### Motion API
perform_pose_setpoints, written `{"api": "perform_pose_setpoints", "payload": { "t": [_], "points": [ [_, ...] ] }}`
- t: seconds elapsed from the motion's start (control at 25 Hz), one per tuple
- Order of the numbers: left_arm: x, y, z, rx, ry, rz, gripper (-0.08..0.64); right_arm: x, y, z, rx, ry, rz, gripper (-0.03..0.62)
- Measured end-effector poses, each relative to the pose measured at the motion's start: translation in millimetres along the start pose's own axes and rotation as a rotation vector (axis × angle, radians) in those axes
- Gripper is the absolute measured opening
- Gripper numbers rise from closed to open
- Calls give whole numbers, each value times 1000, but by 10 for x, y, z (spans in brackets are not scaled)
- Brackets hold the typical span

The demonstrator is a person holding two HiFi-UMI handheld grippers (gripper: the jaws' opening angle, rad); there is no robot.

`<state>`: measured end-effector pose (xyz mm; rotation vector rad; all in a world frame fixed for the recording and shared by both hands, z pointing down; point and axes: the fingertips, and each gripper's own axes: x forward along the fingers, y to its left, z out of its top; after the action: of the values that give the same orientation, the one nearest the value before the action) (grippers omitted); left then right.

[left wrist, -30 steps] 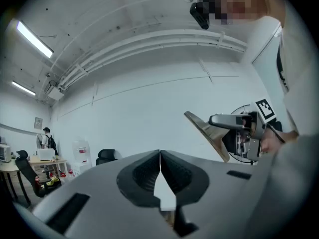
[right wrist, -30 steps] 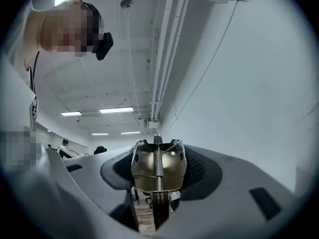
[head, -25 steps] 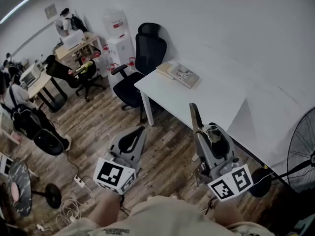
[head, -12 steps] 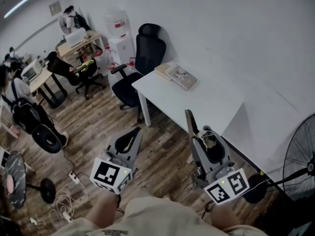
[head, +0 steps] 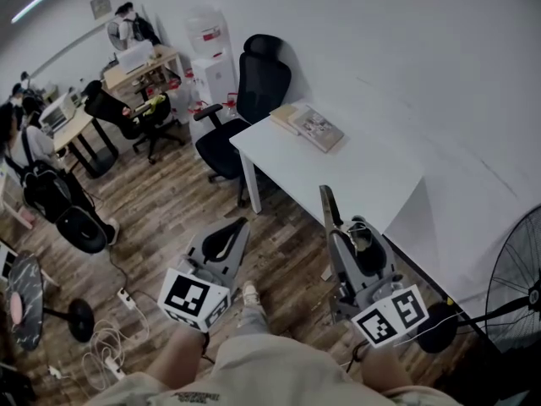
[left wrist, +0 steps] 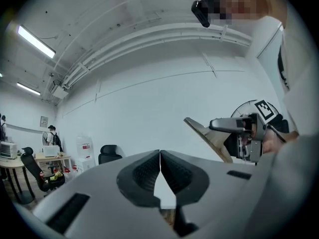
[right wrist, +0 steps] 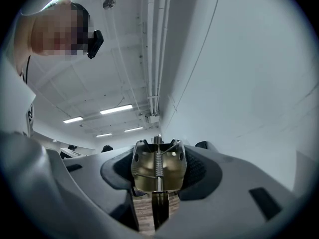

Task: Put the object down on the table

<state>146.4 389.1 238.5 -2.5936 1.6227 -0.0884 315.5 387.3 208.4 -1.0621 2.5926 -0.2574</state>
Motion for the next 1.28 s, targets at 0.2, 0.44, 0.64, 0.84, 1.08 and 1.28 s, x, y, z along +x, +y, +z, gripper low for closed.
{"api": "perform_pose_setpoints", "payload": {
  "t": [0.2, 0.44, 0.64, 0.84, 1.08, 1.28],
  "points": [
    [106, 221, -46, -2, -1, 7, 23, 214, -88, -63, 2, 1, -8, 227],
    [319, 578, -190, -25, 13, 15, 23, 614, -262, -222, 11, 29, -17, 227],
    [569, 1067, -304, -45, 22, 18, 23, 1159, -388, -394, 17, 52, -27, 227],
    [869, 1667, -424, -56, 40, 5, 23, 1828, -520, -629, 60, 83, -54, 227],
    [1235, 2505, -599, -68, 65, -21, 23, 2704, -660, -962, 87, 113, -96, 227],
    [1529, 3093, -773, -78, 91, -51, 23, 3316, -870, -1199, 201, 111, -145, 227]
  ]
}}
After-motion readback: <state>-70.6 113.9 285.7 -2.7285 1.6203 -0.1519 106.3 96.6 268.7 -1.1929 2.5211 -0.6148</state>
